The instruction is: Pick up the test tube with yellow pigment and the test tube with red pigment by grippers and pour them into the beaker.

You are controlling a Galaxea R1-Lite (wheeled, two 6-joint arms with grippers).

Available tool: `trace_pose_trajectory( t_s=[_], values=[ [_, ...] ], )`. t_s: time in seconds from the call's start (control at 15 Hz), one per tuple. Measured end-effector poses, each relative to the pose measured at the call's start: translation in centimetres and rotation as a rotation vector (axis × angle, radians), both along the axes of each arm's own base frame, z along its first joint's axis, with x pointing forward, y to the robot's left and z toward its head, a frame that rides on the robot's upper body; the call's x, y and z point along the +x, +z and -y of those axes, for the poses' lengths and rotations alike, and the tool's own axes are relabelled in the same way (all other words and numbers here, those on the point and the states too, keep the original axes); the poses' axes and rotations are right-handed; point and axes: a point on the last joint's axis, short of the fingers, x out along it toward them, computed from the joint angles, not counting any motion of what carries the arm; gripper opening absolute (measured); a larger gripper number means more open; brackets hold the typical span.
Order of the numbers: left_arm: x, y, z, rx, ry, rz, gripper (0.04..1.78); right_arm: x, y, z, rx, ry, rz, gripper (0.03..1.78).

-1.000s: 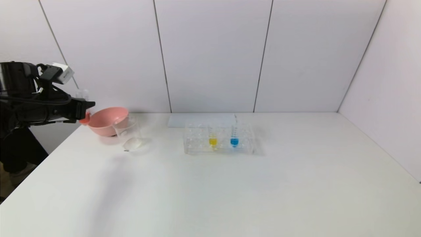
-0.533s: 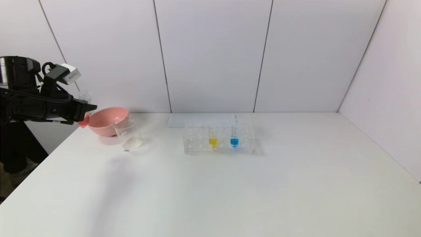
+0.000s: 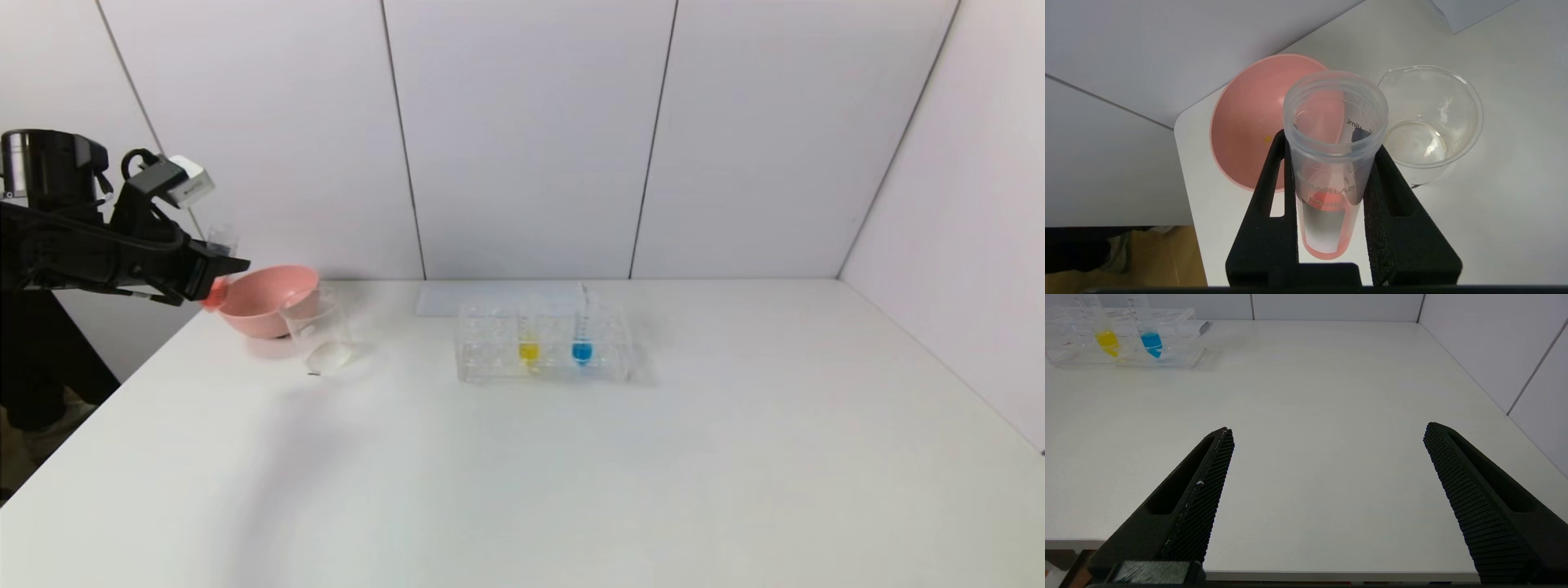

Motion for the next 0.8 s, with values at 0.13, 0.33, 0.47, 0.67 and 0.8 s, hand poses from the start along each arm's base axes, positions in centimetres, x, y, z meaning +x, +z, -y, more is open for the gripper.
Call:
trace_pose_trajectory(
  t_s=[0.13,0.33,0.47,0.67,0.8],
  values=[
    [0.1,0.1,0.0,0.02,-0.03,-0.021,0.47,0.0,0.0,0.0,0.0,0.0,0.0,1.7],
    [0.3,0.1,-0.1,0.063,-0.056,-0.048,0.47,0.0,0.0,0.0,0.0,0.0,0.0,1.7],
    [0.6,0.1,-0.3,0.084,-0.061,-0.04,0.47,0.0,0.0,0.0,0.0,0.0,0.0,1.7],
    [1.1,-0.5,-0.4,0.131,-0.09,-0.044,0.47,0.0,0.0,0.0,0.0,0.0,0.0,1.7],
    [1.1,-0.9,-0.2,0.141,-0.103,-0.051,0.47,0.0,0.0,0.0,0.0,0.0,0.0,1.7]
  ],
)
